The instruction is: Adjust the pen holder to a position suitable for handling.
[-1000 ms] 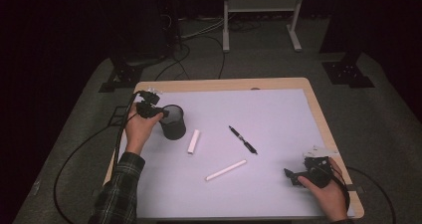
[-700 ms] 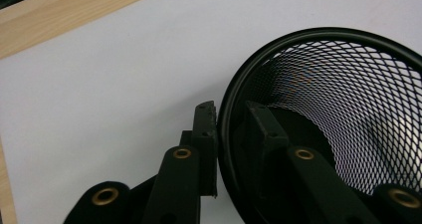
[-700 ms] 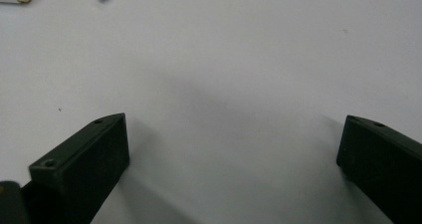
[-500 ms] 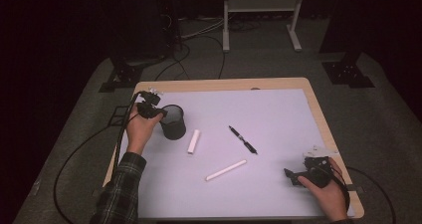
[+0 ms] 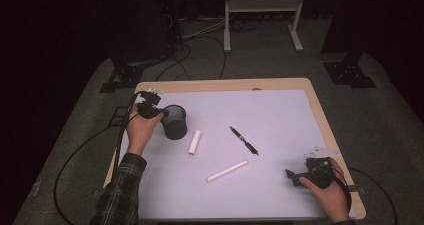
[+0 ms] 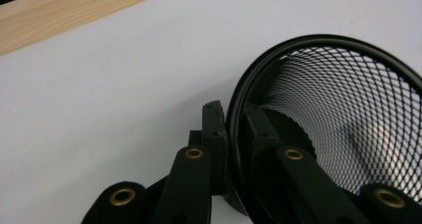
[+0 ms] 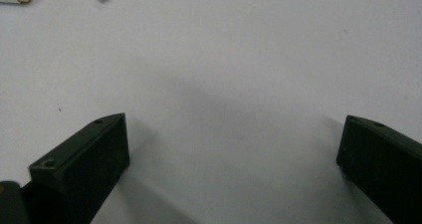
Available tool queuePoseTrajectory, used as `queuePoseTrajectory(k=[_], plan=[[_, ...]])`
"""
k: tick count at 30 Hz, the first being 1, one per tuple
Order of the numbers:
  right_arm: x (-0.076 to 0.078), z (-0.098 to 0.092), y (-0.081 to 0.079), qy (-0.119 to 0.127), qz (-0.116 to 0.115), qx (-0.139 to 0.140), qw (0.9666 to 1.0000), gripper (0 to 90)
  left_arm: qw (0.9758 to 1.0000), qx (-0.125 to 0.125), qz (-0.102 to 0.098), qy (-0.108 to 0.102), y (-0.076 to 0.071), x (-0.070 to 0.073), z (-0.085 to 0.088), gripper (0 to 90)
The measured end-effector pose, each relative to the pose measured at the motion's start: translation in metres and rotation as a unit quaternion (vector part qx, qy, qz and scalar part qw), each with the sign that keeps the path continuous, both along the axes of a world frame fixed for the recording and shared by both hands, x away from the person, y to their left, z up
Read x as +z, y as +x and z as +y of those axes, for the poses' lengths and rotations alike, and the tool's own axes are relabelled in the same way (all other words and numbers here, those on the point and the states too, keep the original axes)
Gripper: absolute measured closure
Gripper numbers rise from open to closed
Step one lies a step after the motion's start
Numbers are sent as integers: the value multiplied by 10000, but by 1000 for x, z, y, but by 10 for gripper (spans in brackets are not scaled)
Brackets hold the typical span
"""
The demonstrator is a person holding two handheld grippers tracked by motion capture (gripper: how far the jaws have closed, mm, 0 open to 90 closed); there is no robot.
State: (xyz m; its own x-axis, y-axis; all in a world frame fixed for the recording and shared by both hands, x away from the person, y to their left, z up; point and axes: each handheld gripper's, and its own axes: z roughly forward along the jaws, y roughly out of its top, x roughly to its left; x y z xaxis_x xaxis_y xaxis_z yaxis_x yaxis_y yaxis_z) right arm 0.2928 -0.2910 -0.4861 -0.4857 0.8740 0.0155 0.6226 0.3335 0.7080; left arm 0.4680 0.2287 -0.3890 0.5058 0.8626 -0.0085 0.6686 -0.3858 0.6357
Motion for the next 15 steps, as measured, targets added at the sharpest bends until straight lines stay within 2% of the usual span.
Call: queuePoseTrajectory(k=[11,15], plan=[[0,0,0,1,2,-1,10000,0,10000,15,-40,6,-2,5,2,827],[0,0,0,1,1,-1,10000,0,10000,17,-48,-73,-5,9,2,827]])
